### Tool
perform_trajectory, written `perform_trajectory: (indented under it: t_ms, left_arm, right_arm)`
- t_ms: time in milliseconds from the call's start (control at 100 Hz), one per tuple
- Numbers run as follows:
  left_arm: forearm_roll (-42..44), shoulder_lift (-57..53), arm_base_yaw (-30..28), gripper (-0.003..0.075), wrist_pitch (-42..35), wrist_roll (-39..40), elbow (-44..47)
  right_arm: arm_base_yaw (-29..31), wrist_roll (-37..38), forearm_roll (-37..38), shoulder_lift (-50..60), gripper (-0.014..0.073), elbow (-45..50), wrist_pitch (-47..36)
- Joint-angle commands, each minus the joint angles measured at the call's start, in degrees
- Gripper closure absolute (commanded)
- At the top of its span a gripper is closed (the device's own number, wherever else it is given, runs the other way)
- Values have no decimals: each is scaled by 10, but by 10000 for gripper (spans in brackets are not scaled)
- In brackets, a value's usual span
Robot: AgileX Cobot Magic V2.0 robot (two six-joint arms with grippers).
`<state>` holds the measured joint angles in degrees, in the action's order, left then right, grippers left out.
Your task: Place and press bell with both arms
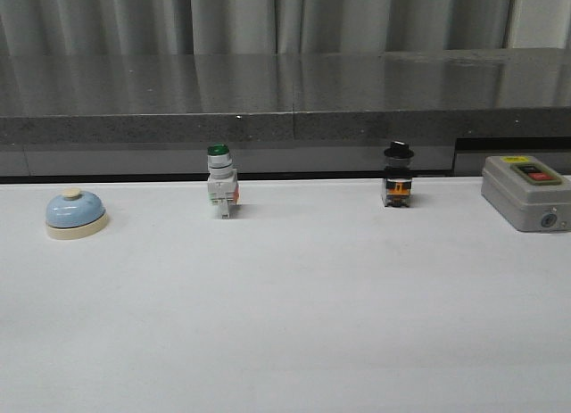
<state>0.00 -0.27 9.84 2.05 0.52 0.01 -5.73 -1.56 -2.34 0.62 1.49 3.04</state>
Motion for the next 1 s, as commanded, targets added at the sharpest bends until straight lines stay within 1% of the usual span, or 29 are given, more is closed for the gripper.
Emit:
perform_trajectory:
  t_ms: [0, 440, 510, 560, 690, 770, 890, 990]
  left_arm:
    - [-4, -17, -2, 741, -44, 5, 25]
    - [-4, -17, -2, 741, -49, 5, 23]
    - [-5, -17, -2, 741, -39, 5, 15]
    - [-8, -16, -2, 741, -21, 5, 2]
    - [-15, 2, -2, 741, 57, 5, -57]
    - [-35, 25, -2, 741, 82, 5, -97]
    - [-52, 84, -2, 741, 122, 5, -167]
    - [-58, 147, -2, 741, 184, 5, -240]
  right_arm:
    - [3, -2, 7, 10, 654, -8, -48]
    - [3, -2, 7, 10, 654, -8, -48]
    - [3, -2, 7, 10, 654, -8, -48]
    - [3, -2, 7, 10, 654, -8, -48]
    - [3, -2, 7, 10, 654, -8, -48]
    - [3, -2, 7, 10, 654, -8, -48]
    - [3, -2, 7, 10, 654, -8, -48]
    - [3, -2, 7, 10, 654, -8, -48]
